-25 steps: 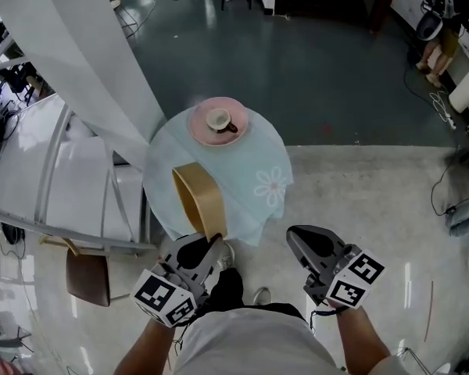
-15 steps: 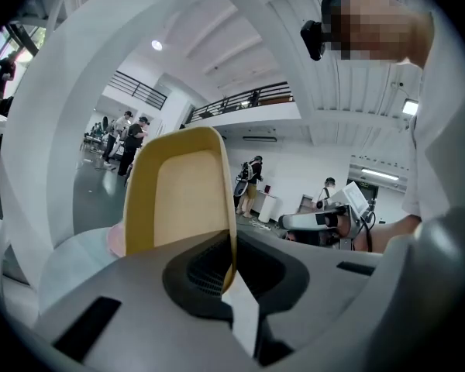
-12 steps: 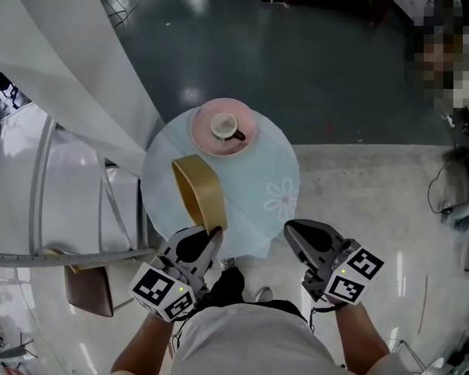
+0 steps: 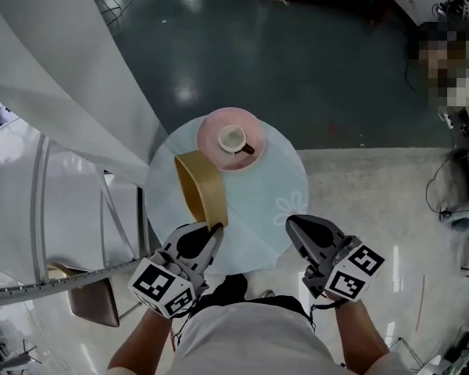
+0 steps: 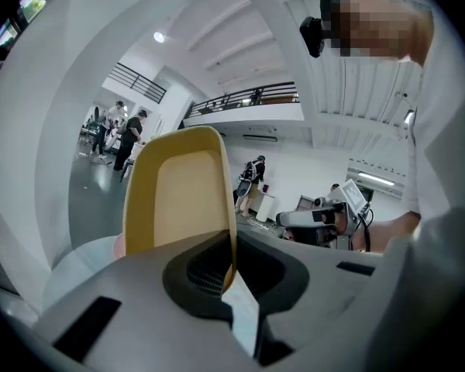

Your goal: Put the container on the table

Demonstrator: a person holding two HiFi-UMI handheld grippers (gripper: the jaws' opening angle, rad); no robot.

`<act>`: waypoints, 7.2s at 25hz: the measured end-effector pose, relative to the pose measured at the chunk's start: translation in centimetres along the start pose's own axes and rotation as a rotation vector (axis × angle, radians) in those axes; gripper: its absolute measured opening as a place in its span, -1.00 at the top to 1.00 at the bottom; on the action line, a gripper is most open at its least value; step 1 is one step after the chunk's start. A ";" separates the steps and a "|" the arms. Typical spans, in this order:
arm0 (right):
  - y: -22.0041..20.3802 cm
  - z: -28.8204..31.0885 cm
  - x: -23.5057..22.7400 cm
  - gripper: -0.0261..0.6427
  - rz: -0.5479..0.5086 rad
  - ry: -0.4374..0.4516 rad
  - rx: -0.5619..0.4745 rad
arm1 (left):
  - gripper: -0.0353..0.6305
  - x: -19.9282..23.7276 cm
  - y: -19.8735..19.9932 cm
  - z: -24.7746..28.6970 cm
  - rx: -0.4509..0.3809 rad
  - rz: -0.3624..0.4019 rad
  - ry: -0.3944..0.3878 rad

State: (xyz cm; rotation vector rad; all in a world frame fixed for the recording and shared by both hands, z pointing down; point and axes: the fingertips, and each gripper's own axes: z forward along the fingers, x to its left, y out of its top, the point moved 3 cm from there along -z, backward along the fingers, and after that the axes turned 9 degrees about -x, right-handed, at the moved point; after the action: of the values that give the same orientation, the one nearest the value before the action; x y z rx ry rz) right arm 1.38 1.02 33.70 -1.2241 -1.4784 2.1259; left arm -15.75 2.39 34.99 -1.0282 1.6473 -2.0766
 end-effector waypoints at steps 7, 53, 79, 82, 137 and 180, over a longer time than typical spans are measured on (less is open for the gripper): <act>1.3 2.5 -1.0 0.86 -0.003 -0.031 -0.011 | 0.81 3.1 1.0 1.3 0.017 0.003 -0.019; 2.1 2.6 -20.2 0.86 0.174 -0.035 0.099 | 0.81 4.7 -14.1 24.4 0.537 0.050 -0.080; 0.2 2.3 -26.5 0.86 0.245 -0.116 0.143 | 0.81 5.9 -23.4 28.3 0.943 0.394 -0.161; -0.2 2.1 -27.0 0.86 0.249 -0.123 0.148 | 0.81 5.8 -24.3 28.4 0.980 0.444 -0.165; -0.4 3.3 -22.4 0.86 0.181 -0.100 0.151 | 0.59 5.8 -21.5 22.6 0.984 0.435 -0.093; 2.2 8.3 -6.7 0.86 -0.049 0.044 0.105 | 0.82 8.5 -3.5 8.2 0.336 0.158 0.077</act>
State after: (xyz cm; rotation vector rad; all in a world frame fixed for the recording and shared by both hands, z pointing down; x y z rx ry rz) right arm -0.44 -9.50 35.97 -1.1779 -1.3464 2.1025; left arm -15.42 -7.81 41.91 -0.6947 1.3016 -2.2078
